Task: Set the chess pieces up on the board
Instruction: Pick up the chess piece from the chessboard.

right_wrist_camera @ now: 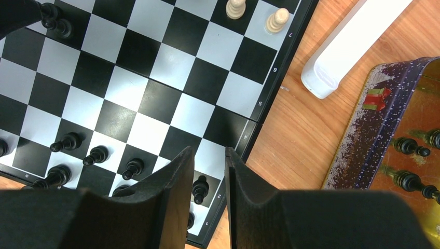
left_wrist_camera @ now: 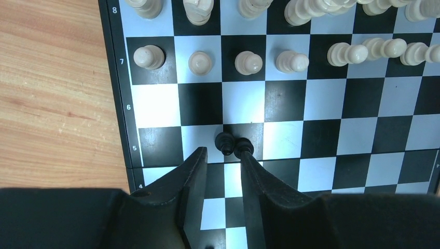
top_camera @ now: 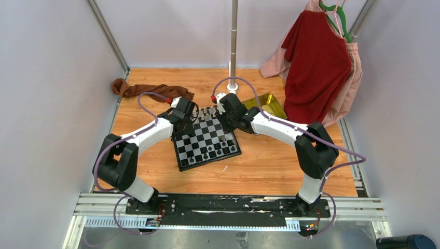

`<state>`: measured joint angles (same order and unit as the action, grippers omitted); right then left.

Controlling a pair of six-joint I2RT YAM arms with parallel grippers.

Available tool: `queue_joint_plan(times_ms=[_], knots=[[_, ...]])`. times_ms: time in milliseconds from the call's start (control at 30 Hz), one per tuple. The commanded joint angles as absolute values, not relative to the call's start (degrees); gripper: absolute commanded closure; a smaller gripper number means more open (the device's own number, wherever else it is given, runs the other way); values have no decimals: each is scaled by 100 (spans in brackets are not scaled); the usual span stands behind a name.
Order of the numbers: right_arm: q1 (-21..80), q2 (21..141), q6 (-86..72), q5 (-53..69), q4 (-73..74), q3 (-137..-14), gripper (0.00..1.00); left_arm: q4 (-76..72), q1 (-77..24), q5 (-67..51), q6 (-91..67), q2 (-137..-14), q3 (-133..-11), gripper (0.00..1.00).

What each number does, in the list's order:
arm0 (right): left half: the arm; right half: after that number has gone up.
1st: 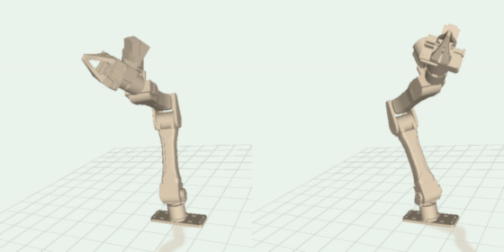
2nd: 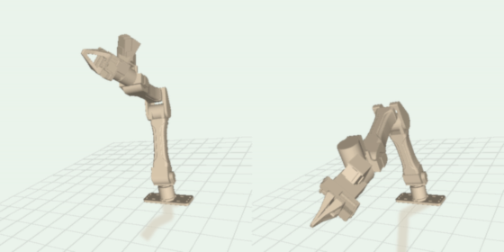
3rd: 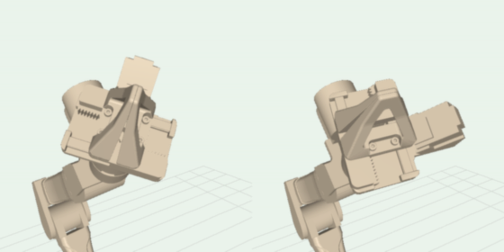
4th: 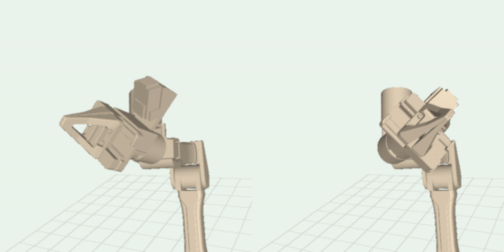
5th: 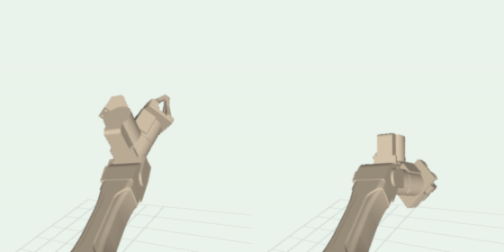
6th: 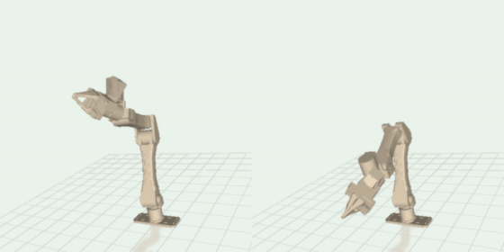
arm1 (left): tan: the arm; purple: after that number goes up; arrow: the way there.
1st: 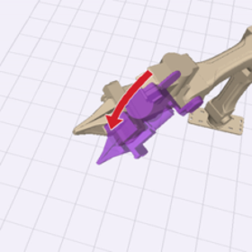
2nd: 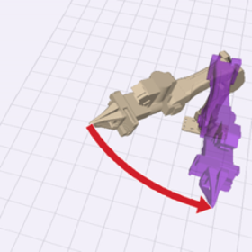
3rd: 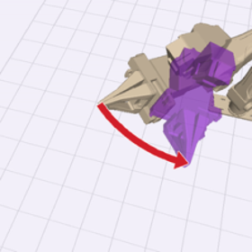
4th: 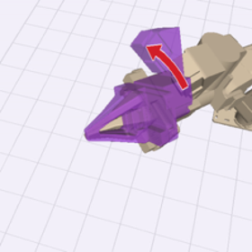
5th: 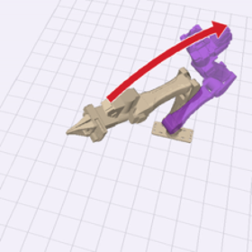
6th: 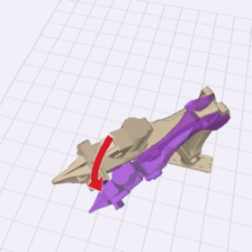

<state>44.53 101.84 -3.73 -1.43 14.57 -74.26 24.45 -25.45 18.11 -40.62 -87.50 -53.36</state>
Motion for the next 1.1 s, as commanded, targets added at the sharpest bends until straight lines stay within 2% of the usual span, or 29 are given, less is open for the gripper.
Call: queue_joint_plan(times_ms=[0, 767, 1067], knots=[[4379, 10247, -485, -88, 1494, -7411, 67, 2426, -2488, 1815, -4004, -8643, -5476, 65], [4376, 10300, -516, -88, 1511, -7400, 67, 2338, -2410, 1752, -3940, -9029, -5467, 65], [4373, 10333, -522, -90, 1497, -7400, 67, 2326, -2400, 1731, -3911, -9100, -5442, 79]])
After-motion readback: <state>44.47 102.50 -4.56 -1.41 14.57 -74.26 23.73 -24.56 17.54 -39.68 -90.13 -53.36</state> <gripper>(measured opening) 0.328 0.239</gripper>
